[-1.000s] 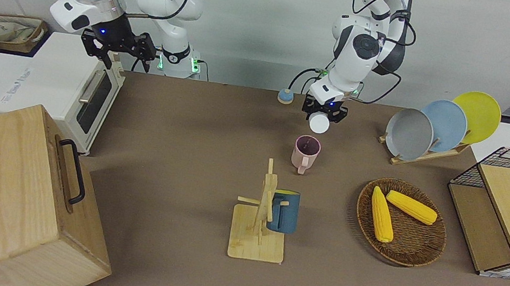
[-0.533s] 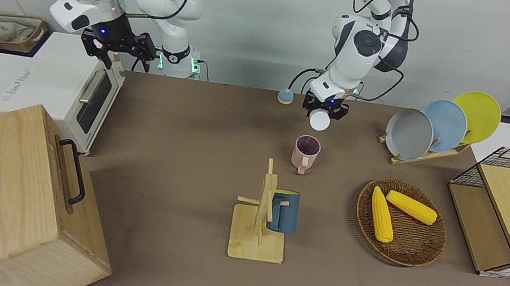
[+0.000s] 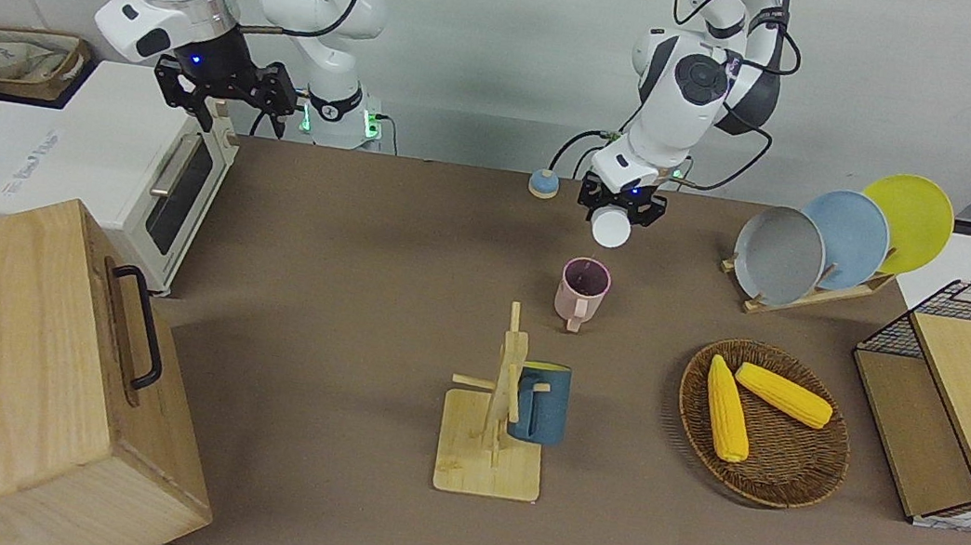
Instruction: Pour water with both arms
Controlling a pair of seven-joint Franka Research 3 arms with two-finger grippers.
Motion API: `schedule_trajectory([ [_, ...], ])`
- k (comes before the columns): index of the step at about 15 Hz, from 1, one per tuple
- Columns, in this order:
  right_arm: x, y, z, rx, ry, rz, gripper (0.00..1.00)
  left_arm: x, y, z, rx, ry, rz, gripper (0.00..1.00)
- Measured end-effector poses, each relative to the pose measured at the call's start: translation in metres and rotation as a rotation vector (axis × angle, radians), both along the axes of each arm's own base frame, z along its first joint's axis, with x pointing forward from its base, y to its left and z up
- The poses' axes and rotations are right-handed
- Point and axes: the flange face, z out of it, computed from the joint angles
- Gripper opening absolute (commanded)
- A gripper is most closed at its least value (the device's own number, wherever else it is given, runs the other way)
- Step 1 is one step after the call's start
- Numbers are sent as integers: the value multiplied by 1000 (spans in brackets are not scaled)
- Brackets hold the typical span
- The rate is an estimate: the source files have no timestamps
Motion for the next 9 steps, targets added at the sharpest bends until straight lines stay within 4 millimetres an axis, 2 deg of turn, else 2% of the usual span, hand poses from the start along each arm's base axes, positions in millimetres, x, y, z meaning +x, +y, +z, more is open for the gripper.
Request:
schedule_trajectory([
  [9, 0, 0, 0, 0, 0, 0, 992, 1, 0, 1, 0, -9, 19, 0],
])
